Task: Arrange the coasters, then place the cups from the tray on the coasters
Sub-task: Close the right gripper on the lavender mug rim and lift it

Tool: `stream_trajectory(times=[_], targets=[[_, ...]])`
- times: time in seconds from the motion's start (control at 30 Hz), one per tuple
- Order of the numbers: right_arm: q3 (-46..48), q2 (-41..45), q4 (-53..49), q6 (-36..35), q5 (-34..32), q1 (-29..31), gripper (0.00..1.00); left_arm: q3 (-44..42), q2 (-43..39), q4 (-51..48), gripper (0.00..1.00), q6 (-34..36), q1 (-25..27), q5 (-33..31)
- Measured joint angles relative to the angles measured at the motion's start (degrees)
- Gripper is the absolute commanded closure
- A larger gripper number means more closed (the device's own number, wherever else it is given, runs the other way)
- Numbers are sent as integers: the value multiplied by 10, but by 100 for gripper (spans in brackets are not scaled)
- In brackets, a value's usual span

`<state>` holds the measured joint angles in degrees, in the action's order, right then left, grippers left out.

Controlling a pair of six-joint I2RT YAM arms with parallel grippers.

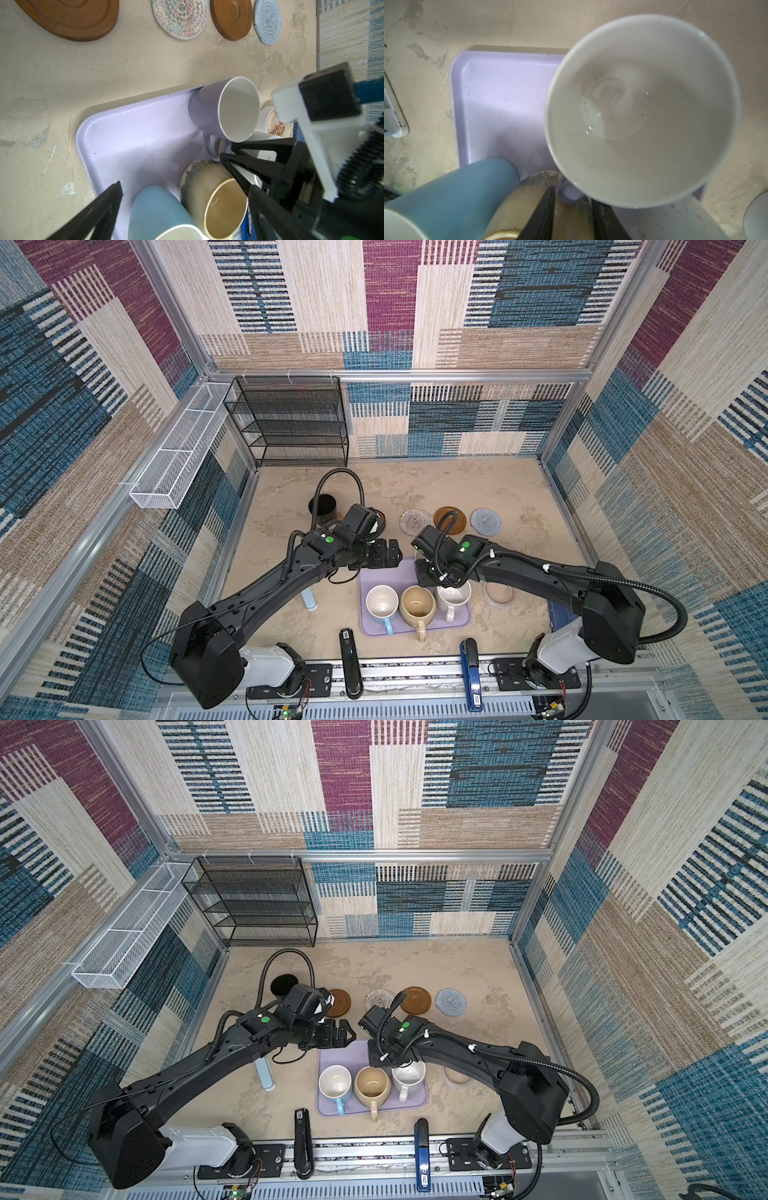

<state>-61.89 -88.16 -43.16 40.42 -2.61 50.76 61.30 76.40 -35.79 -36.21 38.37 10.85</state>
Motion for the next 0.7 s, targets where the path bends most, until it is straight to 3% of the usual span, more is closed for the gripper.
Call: stream_trajectory(times=[0.7], targets=[[-10, -34, 5, 0, -25, 1, 76, -3, -2, 0, 2, 0, 0, -2]])
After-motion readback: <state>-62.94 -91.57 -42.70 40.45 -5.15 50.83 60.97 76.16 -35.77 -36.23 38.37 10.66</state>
